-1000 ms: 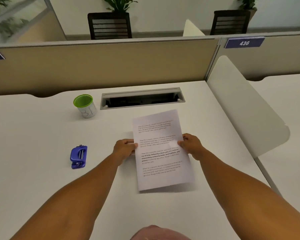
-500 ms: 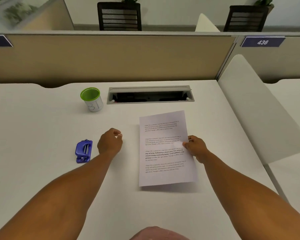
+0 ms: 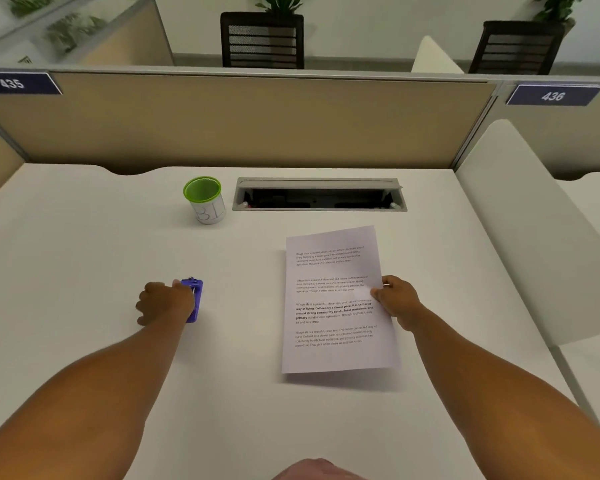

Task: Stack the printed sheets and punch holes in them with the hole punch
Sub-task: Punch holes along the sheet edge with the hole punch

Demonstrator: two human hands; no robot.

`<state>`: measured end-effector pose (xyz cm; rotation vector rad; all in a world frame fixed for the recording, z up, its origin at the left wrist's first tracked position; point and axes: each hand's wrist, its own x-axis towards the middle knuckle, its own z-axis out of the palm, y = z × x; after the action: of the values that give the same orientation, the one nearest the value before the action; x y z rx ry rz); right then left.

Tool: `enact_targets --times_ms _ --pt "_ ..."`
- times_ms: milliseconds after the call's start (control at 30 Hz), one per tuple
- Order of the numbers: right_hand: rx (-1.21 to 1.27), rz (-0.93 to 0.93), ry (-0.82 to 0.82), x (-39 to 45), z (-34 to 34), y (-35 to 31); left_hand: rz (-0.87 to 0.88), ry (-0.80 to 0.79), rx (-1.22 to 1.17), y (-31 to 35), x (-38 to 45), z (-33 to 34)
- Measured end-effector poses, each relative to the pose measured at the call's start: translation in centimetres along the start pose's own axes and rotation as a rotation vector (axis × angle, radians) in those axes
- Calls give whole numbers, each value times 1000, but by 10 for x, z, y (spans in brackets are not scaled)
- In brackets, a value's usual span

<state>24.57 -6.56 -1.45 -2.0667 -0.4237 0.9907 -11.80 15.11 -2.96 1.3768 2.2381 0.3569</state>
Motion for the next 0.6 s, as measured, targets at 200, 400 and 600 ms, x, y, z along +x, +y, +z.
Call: enact_targets --times_ms 200,400,600 --pt "-7 -1 -18 -1 6 -4 -48 -132 96 -9 11 -3" --pt "-12 -8 -16 -2 8 -7 -30 -201 8 -3 9 -3" --pt "-3 -6 -4 -3 7 -10 -14 -300 -72 7 1 -4"
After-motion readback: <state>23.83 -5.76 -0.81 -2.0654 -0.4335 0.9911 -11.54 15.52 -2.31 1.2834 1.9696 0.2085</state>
